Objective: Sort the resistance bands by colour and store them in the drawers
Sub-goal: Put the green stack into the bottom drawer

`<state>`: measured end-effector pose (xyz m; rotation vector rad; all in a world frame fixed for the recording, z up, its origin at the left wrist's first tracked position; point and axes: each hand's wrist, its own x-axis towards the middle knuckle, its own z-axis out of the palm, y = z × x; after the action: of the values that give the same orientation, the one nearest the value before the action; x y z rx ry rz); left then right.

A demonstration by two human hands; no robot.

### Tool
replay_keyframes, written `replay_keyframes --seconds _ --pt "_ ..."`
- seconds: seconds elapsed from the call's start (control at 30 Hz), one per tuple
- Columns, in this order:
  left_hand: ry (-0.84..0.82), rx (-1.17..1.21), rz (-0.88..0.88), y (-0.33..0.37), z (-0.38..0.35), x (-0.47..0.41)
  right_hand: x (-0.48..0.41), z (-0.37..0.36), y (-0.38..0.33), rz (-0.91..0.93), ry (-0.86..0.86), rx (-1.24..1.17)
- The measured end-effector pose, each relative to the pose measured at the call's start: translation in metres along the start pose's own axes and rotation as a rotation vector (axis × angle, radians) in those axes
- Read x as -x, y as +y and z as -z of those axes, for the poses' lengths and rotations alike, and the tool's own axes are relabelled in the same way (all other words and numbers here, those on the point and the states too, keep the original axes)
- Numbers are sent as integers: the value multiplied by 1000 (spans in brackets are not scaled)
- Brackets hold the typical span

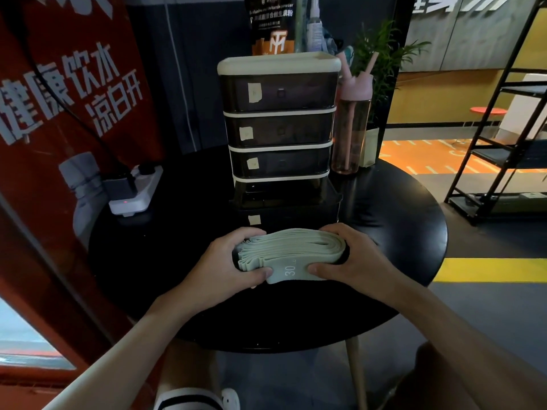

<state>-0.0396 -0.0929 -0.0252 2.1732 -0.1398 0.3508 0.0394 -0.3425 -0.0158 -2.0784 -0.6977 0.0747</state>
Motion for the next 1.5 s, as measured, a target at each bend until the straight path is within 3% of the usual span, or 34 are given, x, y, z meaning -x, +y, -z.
replay_keyframes --seconds 0.43,0.63,0.9,1.23,1.5 --pt "352 69 -193 31 18 -62 -60 14 -21 144 363 -189" --pt "397 78 -116 18 14 -113 -109 15 -15 33 430 -24" --pt "409 30 12 -14 -3 -121 -119 2 7 -72 447 48" --pt "366 -84 208 -13 -5 -123 -118 7 5 -121 327 75" --pt "258 -340 298 0 -5 -125 -121 9 2 -176 244 205"
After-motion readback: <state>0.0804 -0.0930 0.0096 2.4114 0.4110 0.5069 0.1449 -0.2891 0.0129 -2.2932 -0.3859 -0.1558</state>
